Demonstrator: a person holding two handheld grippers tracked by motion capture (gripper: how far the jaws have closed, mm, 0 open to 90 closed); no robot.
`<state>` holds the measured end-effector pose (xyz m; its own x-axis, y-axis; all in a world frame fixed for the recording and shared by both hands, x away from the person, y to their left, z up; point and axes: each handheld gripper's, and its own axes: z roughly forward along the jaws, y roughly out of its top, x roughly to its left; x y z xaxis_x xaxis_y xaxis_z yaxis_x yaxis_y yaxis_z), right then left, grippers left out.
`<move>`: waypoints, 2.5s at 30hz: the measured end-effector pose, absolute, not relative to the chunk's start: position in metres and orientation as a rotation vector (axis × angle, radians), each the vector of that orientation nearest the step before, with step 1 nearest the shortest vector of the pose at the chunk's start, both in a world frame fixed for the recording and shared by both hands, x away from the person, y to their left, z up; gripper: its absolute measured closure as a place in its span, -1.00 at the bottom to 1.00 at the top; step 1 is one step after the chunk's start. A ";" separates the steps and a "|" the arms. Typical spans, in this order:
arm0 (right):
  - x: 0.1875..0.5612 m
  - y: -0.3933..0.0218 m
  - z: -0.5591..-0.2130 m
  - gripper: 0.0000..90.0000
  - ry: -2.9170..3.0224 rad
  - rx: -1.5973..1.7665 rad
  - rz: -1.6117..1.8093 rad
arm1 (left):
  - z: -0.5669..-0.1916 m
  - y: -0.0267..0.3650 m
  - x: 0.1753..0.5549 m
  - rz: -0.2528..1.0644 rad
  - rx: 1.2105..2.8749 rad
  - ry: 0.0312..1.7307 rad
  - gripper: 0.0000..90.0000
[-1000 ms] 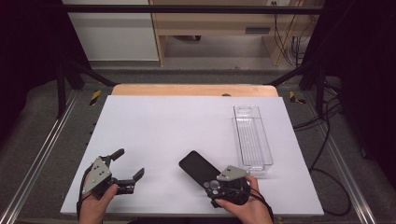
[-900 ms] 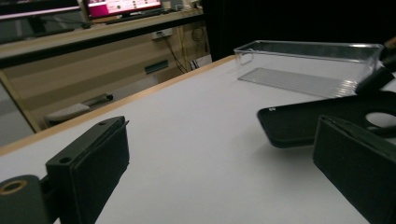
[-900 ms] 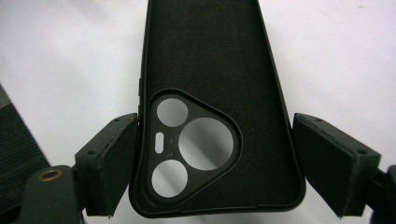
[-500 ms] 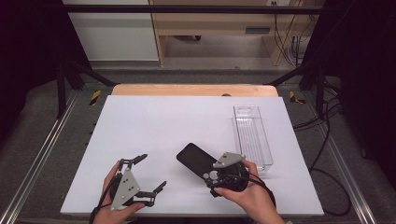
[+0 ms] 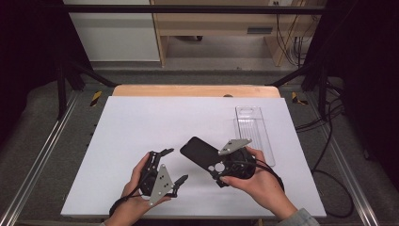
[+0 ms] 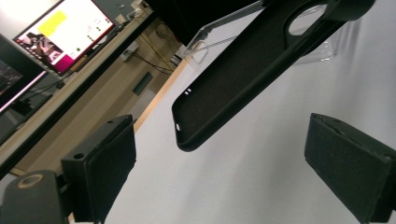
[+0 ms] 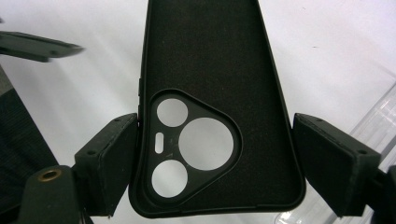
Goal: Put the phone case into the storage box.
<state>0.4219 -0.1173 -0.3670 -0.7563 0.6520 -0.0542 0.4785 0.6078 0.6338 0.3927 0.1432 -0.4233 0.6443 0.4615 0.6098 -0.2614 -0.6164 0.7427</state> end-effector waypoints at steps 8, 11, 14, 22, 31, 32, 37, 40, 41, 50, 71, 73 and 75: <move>0.430 -0.102 -0.358 -0.61 2.594 0.869 0.818 | -0.434 0.151 0.386 1.186 1.970 0.159 -0.71; 0.432 -0.097 -0.358 -0.61 2.599 0.871 0.813 | -0.435 0.155 0.386 1.203 1.959 0.171 -0.68; 0.434 -0.087 -0.360 -0.61 2.630 0.855 0.793 | -0.435 0.156 0.385 1.225 1.955 0.171 -0.65; 0.436 -0.066 -0.359 -0.62 2.678 0.803 0.747 | -0.439 0.155 0.381 1.287 1.978 0.116 -0.52; 0.437 -0.056 -0.361 -0.62 2.716 0.770 0.728 | -0.444 0.154 0.381 1.305 1.997 0.103 -0.41; 0.438 -0.056 -0.361 -0.62 2.715 0.783 0.725 | -0.444 0.154 0.381 1.307 1.999 0.099 -0.37; 0.439 -0.058 -0.360 -0.62 2.712 0.785 0.743 | -0.446 0.152 0.382 1.316 2.020 0.076 -0.26; 0.438 -0.057 -0.357 -0.62 2.725 0.788 0.762 | -0.448 0.152 0.383 1.320 2.028 0.068 -0.16; 0.438 -0.057 -0.357 -0.62 2.725 0.788 0.762 | -0.448 0.152 0.382 1.324 2.027 0.066 -0.16; 0.435 -0.049 -0.357 -0.62 2.751 0.750 0.797 | -0.450 0.153 0.382 1.357 2.038 0.032 0.18; 0.446 -0.050 -0.361 -0.69 2.759 0.761 0.996 | -0.451 0.153 0.380 1.408 2.145 -0.078 0.78; 0.447 -0.053 -0.363 -0.71 2.762 0.740 1.023 | -0.453 0.152 0.379 1.401 2.154 -0.088 0.79; 0.448 -0.056 -0.365 -0.72 2.760 0.745 1.056 | -0.453 0.152 0.380 1.398 2.155 -0.090 0.79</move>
